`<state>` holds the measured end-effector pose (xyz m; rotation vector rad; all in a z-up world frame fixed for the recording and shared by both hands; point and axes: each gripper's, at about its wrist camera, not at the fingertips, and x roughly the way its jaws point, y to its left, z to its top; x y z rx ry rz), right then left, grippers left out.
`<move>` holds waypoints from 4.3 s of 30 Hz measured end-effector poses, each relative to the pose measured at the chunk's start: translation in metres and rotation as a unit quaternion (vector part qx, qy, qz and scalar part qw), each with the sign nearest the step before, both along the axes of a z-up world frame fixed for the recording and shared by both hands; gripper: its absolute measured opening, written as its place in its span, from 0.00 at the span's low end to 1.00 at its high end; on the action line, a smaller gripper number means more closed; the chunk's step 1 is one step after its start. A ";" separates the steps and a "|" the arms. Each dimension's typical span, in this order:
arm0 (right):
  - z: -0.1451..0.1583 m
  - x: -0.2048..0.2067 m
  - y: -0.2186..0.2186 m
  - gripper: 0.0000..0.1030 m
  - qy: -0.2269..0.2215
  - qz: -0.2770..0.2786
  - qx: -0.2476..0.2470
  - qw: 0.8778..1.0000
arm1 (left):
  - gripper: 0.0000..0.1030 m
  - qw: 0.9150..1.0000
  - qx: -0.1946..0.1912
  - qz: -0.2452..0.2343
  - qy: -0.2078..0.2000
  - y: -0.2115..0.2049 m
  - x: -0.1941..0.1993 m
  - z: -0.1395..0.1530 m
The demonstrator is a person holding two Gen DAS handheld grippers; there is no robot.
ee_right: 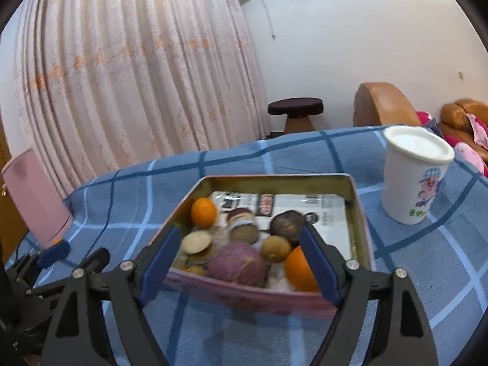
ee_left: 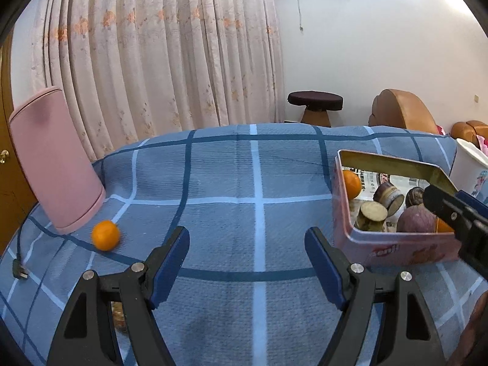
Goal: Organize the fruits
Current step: 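Move both grippers back toward the last orange and brown taro, then grasp the small orange with the left gripper while the right gripper grasps the brown taro, then carry the orange and taro toward the pink tin with both grippers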
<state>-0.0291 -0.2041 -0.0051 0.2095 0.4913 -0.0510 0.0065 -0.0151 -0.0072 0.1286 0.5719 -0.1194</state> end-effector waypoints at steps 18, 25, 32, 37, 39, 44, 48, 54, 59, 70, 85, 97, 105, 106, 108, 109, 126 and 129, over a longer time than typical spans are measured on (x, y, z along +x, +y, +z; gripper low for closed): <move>-0.011 0.003 0.105 0.63 0.036 0.132 -0.012 0.991 | 0.77 0.997 -0.006 0.067 0.025 0.096 0.015 -0.001; -0.019 0.011 0.154 0.59 0.067 0.206 -0.010 0.976 | 0.77 0.988 -0.058 0.134 0.049 0.169 0.033 0.001; -0.030 0.024 0.206 0.59 0.099 0.262 -0.021 0.960 | 0.77 0.979 -0.060 0.183 0.064 0.209 0.042 -0.005; -0.035 0.034 0.237 0.59 0.116 0.286 -0.038 0.950 | 0.77 0.978 -0.065 0.188 0.069 0.216 0.042 -0.004; -0.042 0.042 0.247 0.59 0.139 0.289 -0.046 0.946 | 0.77 0.974 -0.068 0.204 0.067 0.224 0.044 -0.004; -0.051 0.050 0.260 0.41 0.168 0.297 -0.067 0.937 | 0.77 0.971 -0.071 0.216 0.072 0.230 0.044 -0.006; -0.052 0.047 0.258 0.40 0.164 0.295 -0.068 0.939 | 0.77 0.974 -0.065 0.204 0.072 0.223 0.045 -0.008; -0.044 0.055 0.227 0.40 0.137 0.237 -0.025 0.962 | 0.77 0.980 -0.088 0.157 0.082 0.201 0.055 -0.009; -0.034 0.058 0.211 0.40 0.110 0.197 -0.037 0.974 | 0.75 0.982 -0.063 0.143 0.107 0.175 0.080 -0.015; -0.033 0.057 0.205 0.40 0.114 0.188 -0.028 0.975 | 0.40 0.981 -0.044 0.135 0.133 0.157 0.099 -0.029; -0.025 0.051 0.188 0.40 0.089 0.151 -0.044 0.983 | 0.40 0.990 -0.024 0.130 0.044 0.135 0.054 -0.008; -0.024 0.034 0.171 0.40 0.090 0.151 -0.060 0.983 | 0.40 0.990 -0.054 0.120 0.056 0.118 0.027 -0.011; -0.021 0.024 0.157 0.40 0.080 0.144 -0.070 0.984 | 0.40 0.990 -0.057 0.121 0.053 0.109 0.017 -0.012; -0.021 0.022 0.155 0.40 0.078 0.144 -0.070 0.984 | 0.40 0.990 -0.057 0.121 0.052 0.109 0.016 -0.012; -0.019 0.018 0.148 0.40 0.072 0.145 -0.074 0.984 | 0.40 0.990 -0.057 0.117 0.051 0.105 0.013 -0.012; -0.019 0.016 0.144 0.40 0.068 0.145 -0.075 0.984 | 0.40 0.990 -0.057 0.115 0.050 0.102 0.011 -0.011; -0.009 -0.012 0.087 0.40 0.026 0.124 -0.101 0.987 | 0.40 0.997 -0.054 0.050 0.031 0.027 -0.010 -0.006; -0.007 -0.012 0.078 0.40 0.024 0.115 -0.100 0.988 | 0.40 0.997 -0.058 0.041 0.033 0.016 -0.009 -0.006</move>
